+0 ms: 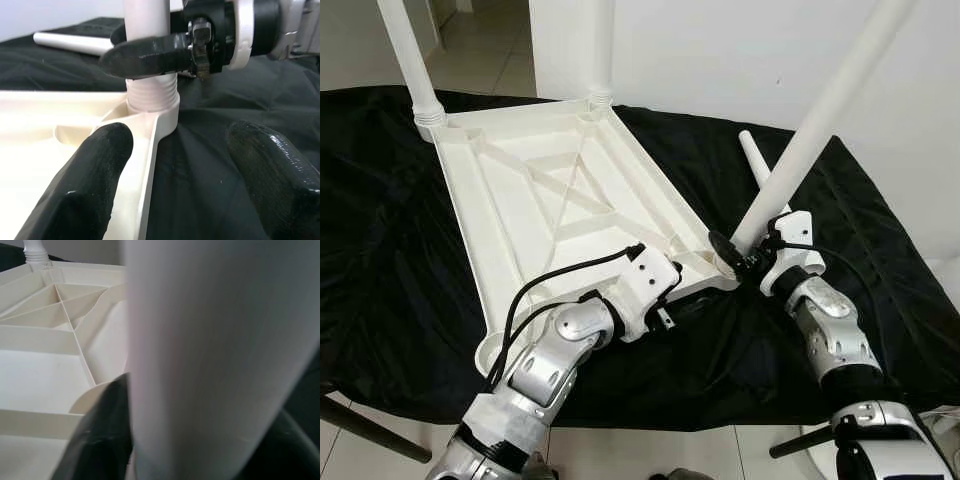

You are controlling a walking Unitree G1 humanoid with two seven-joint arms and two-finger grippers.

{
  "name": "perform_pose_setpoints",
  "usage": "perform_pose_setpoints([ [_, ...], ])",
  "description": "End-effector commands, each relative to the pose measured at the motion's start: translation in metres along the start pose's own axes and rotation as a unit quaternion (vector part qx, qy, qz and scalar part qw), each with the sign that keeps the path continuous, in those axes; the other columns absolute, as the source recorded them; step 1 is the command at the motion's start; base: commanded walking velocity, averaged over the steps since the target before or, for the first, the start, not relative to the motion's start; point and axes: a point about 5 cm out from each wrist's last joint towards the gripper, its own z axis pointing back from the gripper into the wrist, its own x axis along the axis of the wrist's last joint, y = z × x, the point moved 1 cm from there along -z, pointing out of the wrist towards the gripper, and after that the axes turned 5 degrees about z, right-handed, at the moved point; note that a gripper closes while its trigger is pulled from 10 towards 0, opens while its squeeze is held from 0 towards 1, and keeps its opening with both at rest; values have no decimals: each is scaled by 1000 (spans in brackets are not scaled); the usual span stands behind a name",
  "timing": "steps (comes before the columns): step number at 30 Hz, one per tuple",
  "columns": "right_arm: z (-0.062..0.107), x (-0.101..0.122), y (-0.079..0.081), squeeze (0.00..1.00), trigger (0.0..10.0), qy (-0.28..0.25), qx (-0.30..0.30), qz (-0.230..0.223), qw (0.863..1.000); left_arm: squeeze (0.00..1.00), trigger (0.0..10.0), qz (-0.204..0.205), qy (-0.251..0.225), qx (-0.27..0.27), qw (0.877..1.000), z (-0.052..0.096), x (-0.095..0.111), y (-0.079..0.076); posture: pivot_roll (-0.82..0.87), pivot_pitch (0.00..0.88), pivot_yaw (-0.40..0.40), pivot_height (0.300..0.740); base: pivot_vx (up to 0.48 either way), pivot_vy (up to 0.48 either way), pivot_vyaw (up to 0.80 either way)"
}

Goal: Building children table

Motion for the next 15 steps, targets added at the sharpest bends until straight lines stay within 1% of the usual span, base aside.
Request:
perform_pose_setpoints([
  [1, 2, -8, 1, 0, 0, 18, 11, -14, 1000, 0, 10000, -7, -2, 18, 1000, -4, 0, 1, 50, 0, -86, 740, 0, 0, 0],
  [6, 3, -12, 2, 0, 0, 24, 18, -21, 999, 0, 10000, -11, -6, 19, 1000, -5, 0, 1, 49, 0, -85, 740, 0, 0, 0],
  [8, 6, -20, 6, 0, 0, 34, 14, -30, 999, 0, 10000, -10, -9, 19, 1000, -6, 1, 1, 45, 0, -82, 740, 0, 0, 0],
  [9, 7, -23, 7, 0, 3529, 37, 5, -35, 999, 0, 10000, -10, -10, 19, 1000, -6, 1, 1, 44, 0, -80, 740, 0, 0, 0],
  [12, 8, -25, 7, 0, 3529, 39, -2, -39, 999, 0, 10000, -10, -11, 18, 1000, -6, 1, 0, 44, 0, -80, 740, 0, 0, 0],
  [13, 8, -26, 9, 0, 10000, 38, -8, -44, 998, 0, 10000, -10, -11, 18, 1000, -6, 2, 0, 44, 0, -79, 740, 0, 0, 0],
  [15, 8, -26, 9, 0, 10000, 38, -8, -44, 998, 0, 10000, -10, -11, 18, 1000, -6, 2, 0, 44, 0, -79, 740, 0, 0, 0],
])
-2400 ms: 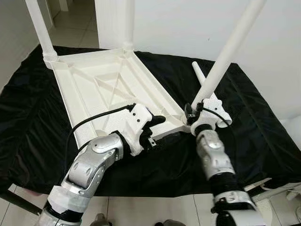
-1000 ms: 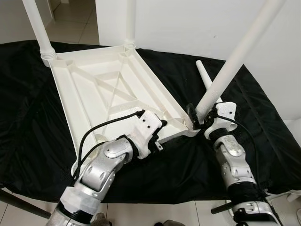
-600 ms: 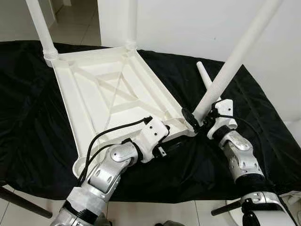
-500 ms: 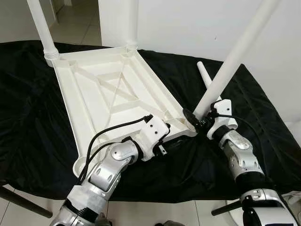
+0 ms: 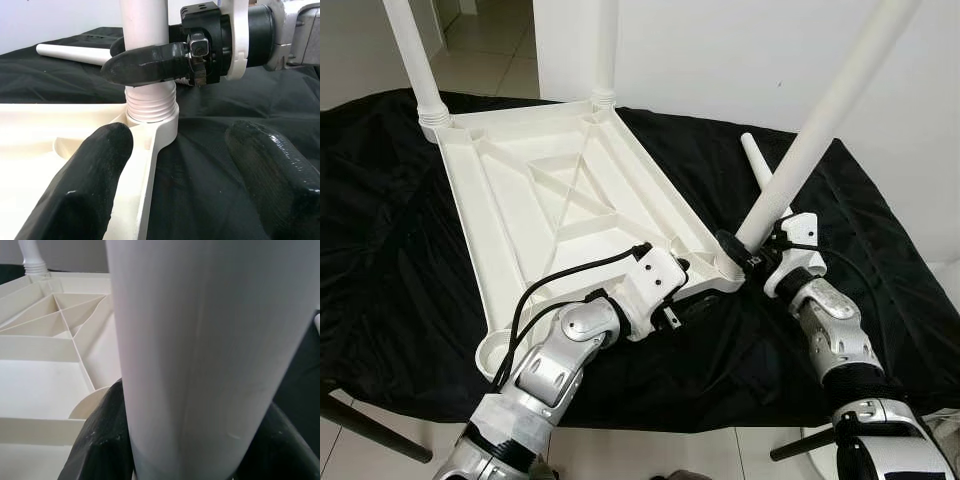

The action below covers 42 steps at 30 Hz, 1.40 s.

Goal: Building children table

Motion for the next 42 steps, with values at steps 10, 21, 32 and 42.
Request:
perform_pose_setpoints([
  [10, 9, -27, 1, 0, 10000, 42, -108, -47, 992, 0, 10000, -1, -7, 14, 1000, -2, 3, 3, 39, 0, -73, 740, 0, 0, 0],
  [21, -1, -27, 17, 0, 10000, 59, -238, -62, 967, 0, 10000, 2, -11, 13, 1000, 0, 4, 2, 43, 0, -81, 740, 0, 0, 0],
  [32, -4, -15, 44, 0, 10000, 43, -369, -79, 925, 0, 10000, 4, -13, 17, 1000, 1, 5, 3, 52, 0, -99, 740, 0, 0, 0],
  [42, -8, -7, 54, 0, 10000, 28, -370, -91, 924, 0, 10000, 4, -18, 17, 1000, 0, 6, 5, 45, 0, -94, 740, 0, 0, 0],
])
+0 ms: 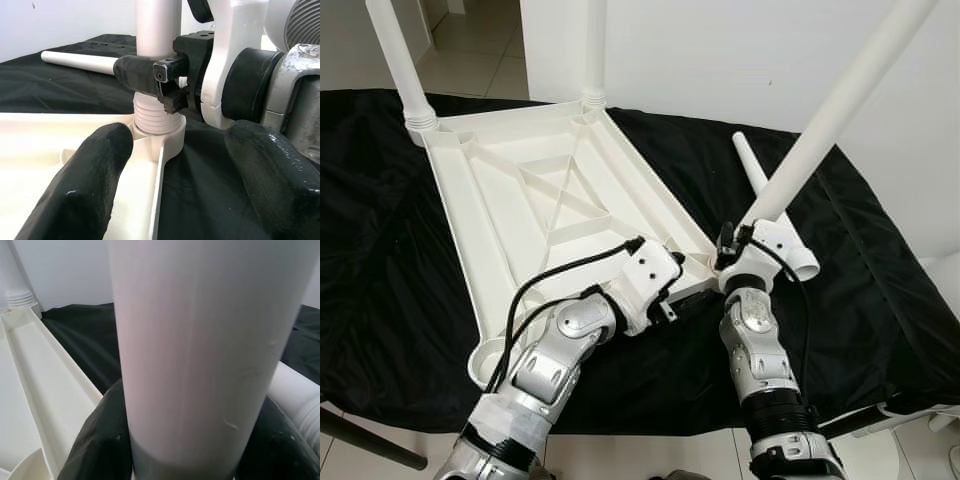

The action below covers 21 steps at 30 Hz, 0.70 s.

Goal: Building children table

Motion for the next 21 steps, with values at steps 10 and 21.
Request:
perform_pose_setpoints([
  [10, 5, -8, -12, 1000, 10000, 7, 0, 0, 1000, 0, 10000, -3, -5, -4, 1000, -3, 2, -1, 45, 0, -81, 740, 0, 0, 0],
  [21, -11, -3, -46, 0, 10000, 0, 139, 57, 989, 0, 10000, -6, -3, -8, 1000, -3, 3, -3, 52, 0, -83, 740, 0, 0, 0],
])
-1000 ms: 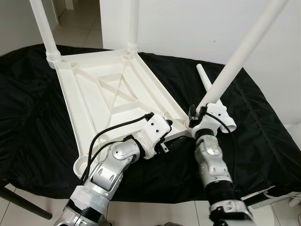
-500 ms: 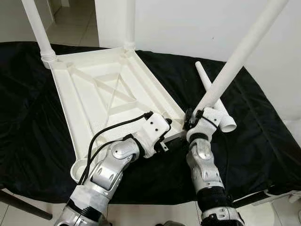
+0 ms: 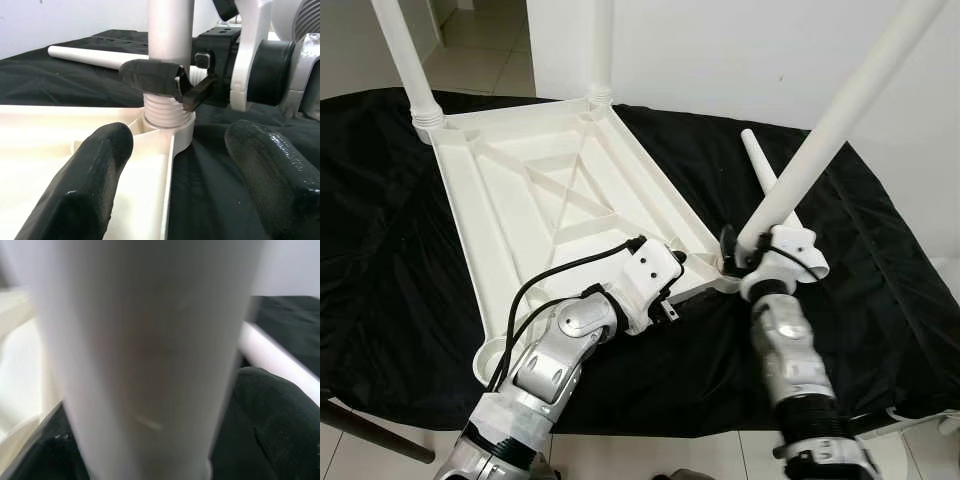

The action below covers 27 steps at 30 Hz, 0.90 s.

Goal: Building children table

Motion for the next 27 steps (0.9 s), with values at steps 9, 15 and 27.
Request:
perform_pose_setpoints([
  [9, -5, -3, -7, 0, 10000, 7, 169, 48, 984, 0, 10000, -12, 5, -24, 1000, -3, 0, -8, 52, 0, -78, 740, 0, 0, 0],
  [15, -11, -1, -5, 0, 5882, 13, 229, 59, 971, 0, 10000, -14, 5, -23, 1000, -4, 1, -6, 54, 0, -75, 740, 0, 0, 0],
  [27, -7, -17, -5, 0, 0, 46, 261, 34, 964, 0, 10000, -21, 6, -20, 1000, -3, 2, -7, 70, 0, -89, 740, 0, 0, 0],
])
